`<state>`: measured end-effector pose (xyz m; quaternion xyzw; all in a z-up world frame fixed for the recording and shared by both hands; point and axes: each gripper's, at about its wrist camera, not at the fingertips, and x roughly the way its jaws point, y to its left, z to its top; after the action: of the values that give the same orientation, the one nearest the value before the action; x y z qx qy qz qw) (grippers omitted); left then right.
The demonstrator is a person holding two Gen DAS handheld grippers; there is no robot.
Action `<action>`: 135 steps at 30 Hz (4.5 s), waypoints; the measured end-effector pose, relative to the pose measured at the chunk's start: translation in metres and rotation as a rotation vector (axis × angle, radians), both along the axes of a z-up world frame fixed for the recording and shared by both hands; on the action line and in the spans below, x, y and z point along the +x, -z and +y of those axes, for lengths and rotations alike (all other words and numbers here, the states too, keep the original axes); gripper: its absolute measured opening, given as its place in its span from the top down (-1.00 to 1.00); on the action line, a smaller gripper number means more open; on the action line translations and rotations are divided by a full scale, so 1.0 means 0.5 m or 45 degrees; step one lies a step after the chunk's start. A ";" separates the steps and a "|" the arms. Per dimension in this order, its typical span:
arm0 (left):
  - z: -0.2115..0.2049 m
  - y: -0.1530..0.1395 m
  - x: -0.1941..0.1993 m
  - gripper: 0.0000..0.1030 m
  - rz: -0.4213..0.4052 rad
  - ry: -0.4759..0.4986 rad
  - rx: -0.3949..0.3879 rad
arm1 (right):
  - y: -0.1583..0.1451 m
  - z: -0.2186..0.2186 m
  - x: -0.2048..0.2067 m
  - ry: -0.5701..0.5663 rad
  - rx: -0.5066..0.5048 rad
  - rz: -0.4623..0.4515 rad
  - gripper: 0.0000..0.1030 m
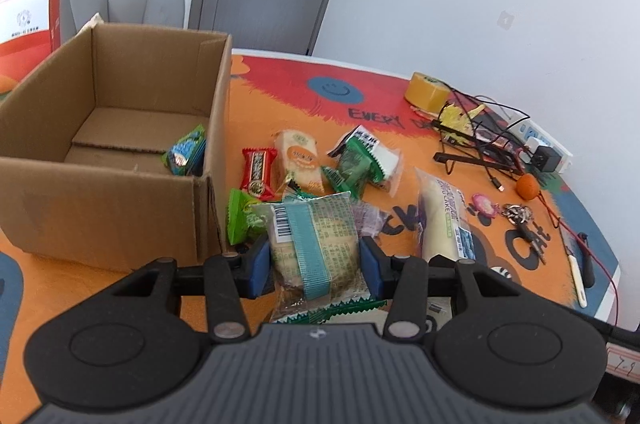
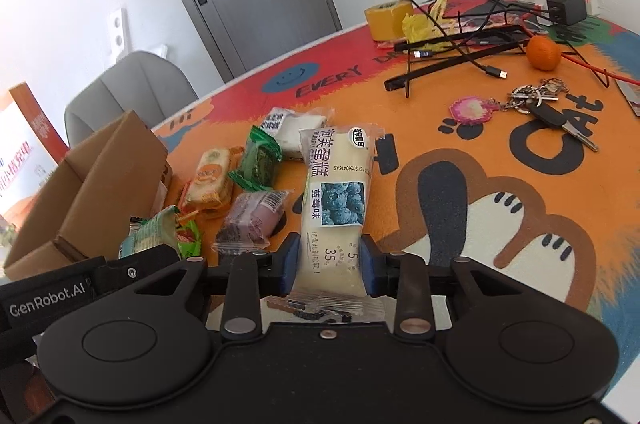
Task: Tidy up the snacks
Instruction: 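Grasp the biscuit pack with the left tool while the right tool grasps the blueberry bread pack, then carry the biscuit pack and blueberry bread pack into the box and open both tools, then withdraw both tools from the box back over the snack pile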
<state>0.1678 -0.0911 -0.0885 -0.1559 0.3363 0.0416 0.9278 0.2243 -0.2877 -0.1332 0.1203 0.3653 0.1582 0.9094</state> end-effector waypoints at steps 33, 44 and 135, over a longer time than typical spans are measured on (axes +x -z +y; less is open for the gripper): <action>0.111 -0.167 -0.043 0.11 -0.205 -0.044 0.040 | -0.145 0.083 -0.010 -0.137 0.151 -0.223 0.40; 0.223 -0.173 -0.025 0.11 -0.186 -0.120 0.014 | -0.173 0.188 0.006 -0.220 0.134 -0.228 0.40; 0.016 -0.092 0.083 0.13 0.057 0.077 -0.120 | -0.071 -0.014 0.063 -0.035 0.184 0.072 -0.01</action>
<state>0.2090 -0.0830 -0.0425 -0.1883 0.3631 0.0010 0.9125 0.2557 -0.2948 -0.0975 0.1849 0.3800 0.1932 0.8855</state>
